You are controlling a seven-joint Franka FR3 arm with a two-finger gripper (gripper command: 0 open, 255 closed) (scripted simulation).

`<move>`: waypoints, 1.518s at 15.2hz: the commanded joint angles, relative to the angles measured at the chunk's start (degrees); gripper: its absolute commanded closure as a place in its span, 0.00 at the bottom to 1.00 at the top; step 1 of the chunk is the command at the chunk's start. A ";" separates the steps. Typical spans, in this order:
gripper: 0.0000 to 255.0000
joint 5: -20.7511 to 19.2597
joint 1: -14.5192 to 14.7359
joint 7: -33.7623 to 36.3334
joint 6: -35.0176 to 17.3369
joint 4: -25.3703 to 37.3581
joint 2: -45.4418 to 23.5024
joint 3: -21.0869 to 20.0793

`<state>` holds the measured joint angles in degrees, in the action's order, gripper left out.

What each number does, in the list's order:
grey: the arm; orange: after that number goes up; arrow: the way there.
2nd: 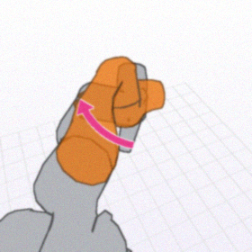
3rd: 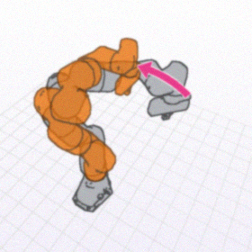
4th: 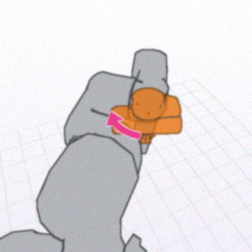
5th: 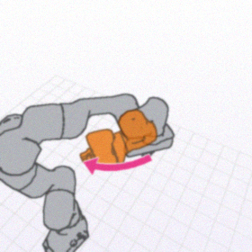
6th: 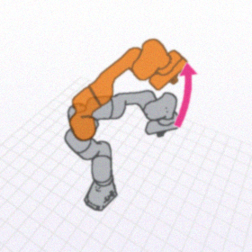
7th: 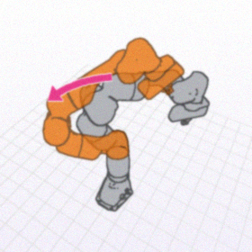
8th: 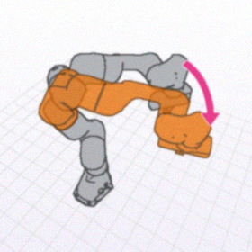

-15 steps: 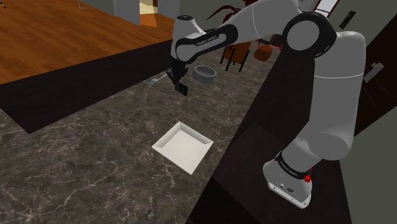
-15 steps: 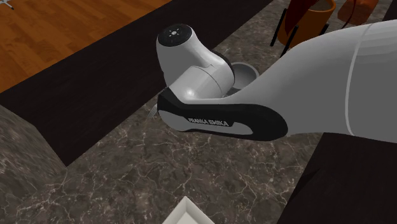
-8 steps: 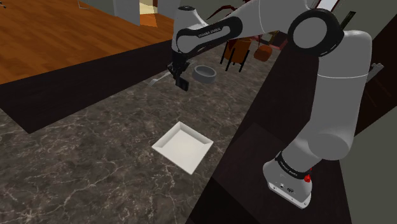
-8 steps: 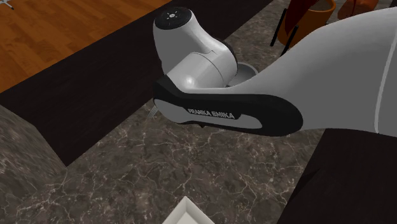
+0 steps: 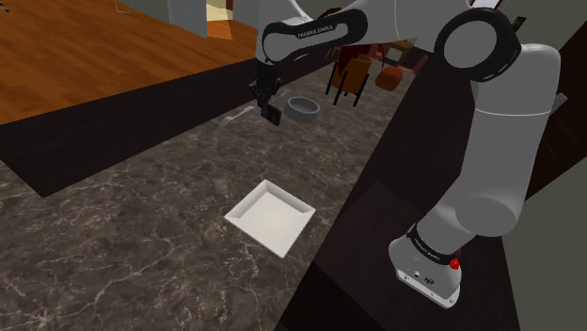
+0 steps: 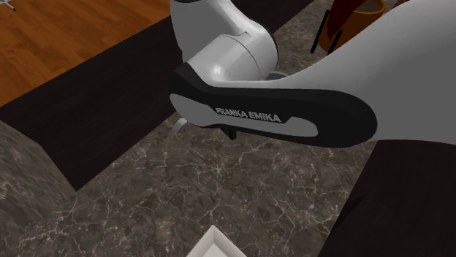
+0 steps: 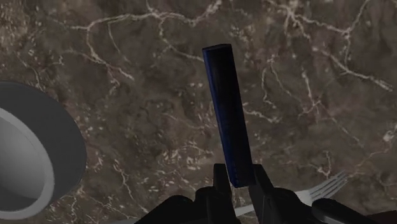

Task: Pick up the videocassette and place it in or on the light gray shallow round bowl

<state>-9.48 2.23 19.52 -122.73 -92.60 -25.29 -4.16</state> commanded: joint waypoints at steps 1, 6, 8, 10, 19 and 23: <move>1.00 0.12 0.06 -0.11 1.36 0.98 0.36 -0.07; 1.00 0.44 0.06 -0.59 4.65 3.16 1.50 -0.19; 1.00 0.53 0.06 -0.71 5.56 3.81 1.77 -0.22; 1.00 1.00 -1.65 -3.19 5.82 4.77 1.36 0.34; 1.00 3.19 -9.20 -14.11 8.70 13.29 -3.20 2.63; 1.00 4.16 -12.53 -18.73 11.16 19.85 -6.92 3.43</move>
<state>-5.57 -9.42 2.05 -112.00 -74.24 -31.25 -0.93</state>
